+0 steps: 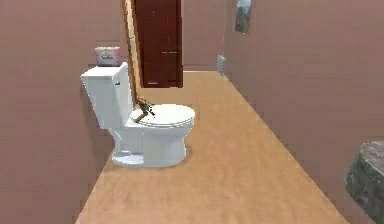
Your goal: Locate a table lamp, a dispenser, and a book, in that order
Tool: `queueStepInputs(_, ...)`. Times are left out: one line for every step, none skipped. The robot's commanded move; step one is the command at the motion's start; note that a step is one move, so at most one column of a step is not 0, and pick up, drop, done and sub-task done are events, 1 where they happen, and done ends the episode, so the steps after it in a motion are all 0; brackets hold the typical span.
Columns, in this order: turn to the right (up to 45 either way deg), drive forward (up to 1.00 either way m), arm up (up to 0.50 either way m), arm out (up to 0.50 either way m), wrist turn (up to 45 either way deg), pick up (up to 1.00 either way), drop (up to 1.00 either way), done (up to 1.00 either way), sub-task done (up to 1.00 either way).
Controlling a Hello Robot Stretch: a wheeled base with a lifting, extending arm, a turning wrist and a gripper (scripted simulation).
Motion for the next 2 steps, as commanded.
queueStepInputs(0.0, 0.80, 0.00, 0.00, 0.0, 0.00, 0.00, 0.00, 0.00)
queueStepInputs(33.0, 0.00, 0.00, 0.00, 0.0, 0.00, 0.00, 0.00, 0.00)
